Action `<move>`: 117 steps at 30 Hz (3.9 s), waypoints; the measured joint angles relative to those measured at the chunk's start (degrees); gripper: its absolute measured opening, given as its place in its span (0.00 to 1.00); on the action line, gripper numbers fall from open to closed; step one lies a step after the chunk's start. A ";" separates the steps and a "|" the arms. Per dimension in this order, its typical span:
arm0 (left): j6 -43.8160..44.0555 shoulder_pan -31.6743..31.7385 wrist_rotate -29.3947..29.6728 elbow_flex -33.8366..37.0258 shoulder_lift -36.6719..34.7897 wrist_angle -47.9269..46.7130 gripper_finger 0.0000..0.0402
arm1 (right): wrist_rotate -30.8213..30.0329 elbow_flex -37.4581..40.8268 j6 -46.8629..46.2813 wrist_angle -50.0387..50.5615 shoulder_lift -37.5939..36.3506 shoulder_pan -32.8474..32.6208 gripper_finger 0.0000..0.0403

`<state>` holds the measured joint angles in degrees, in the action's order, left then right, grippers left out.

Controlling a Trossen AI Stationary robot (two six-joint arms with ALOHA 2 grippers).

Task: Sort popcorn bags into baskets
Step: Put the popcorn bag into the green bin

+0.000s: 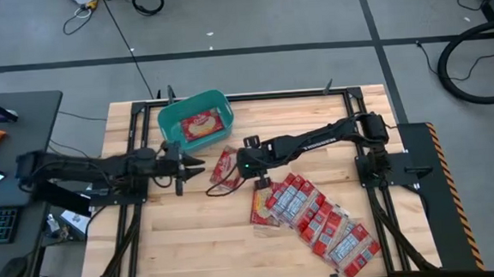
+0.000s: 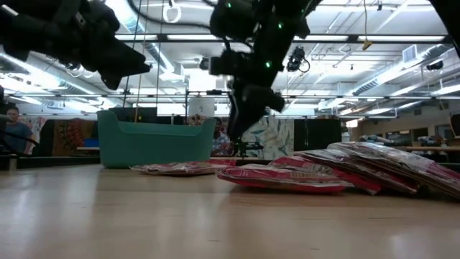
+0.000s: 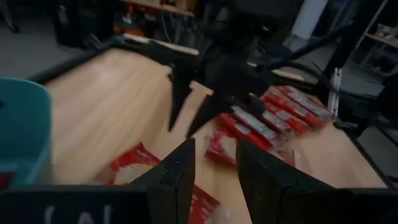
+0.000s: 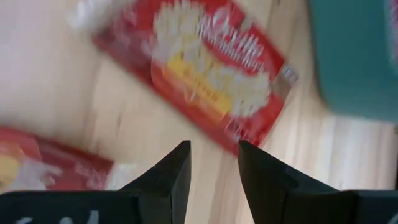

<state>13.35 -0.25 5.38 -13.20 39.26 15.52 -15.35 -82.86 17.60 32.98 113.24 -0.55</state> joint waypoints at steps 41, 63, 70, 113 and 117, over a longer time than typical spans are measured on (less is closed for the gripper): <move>8.24 -13.11 1.14 -9.47 27.95 6.21 0.30 | 34.32 1.73 -17.46 31.95 -4.71 -11.25 0.49; 3.99 -13.05 0.79 -9.43 27.90 5.47 0.30 | 31.40 1.62 -8.36 32.07 -0.06 -9.82 0.56; 4.02 -13.05 0.82 -9.43 27.90 5.41 0.30 | 32.86 1.62 -7.68 33.37 0.10 -9.28 0.56; 7.07 -13.11 -3.30 -9.43 27.83 5.99 0.30 | 14.13 -1.81 -3.96 44.24 0.08 -8.95 0.01; 7.08 -13.11 -3.29 -9.43 27.83 6.27 0.30 | 11.84 -4.55 -4.60 46.25 0.08 -8.95 0.01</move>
<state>20.43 -13.37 2.09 -22.63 67.09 21.79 -3.51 -87.41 12.99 79.23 113.32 -9.50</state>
